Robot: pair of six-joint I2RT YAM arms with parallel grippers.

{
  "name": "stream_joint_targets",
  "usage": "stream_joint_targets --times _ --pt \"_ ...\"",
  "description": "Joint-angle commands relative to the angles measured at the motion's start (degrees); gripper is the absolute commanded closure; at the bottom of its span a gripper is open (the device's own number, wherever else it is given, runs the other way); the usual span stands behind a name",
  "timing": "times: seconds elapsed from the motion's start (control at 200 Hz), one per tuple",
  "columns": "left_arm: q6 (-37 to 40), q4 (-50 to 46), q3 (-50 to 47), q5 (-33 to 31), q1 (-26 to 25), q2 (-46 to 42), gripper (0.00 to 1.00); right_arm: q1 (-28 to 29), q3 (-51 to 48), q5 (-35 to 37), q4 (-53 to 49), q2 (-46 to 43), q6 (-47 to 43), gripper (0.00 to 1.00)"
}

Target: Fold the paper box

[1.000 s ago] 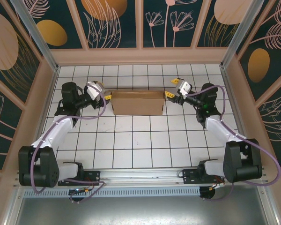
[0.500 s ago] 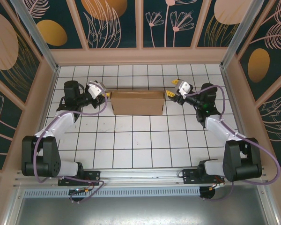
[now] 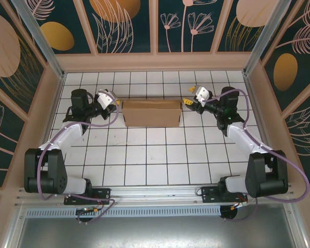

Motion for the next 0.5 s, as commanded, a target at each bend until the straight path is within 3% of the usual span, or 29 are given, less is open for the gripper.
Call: stream_joint_targets --times 0.0,0.145,0.32,0.495 --pt "-0.3 0.7 -0.3 0.9 0.3 0.2 0.82 -1.3 3.5 -3.5 -7.8 1.7 -4.4 0.5" --pt "-0.7 1.5 -1.1 -0.1 0.4 -0.5 0.78 -1.3 3.9 -4.4 -8.4 3.2 -4.3 0.48" --pt "-1.3 2.4 -1.8 -1.2 0.4 -0.8 0.64 -0.9 4.1 -3.6 -7.8 4.9 -4.2 0.46" --pt "-1.4 2.5 -1.6 -1.9 0.4 -0.6 0.64 -0.5 5.1 -3.1 -8.8 6.6 -4.9 0.5"
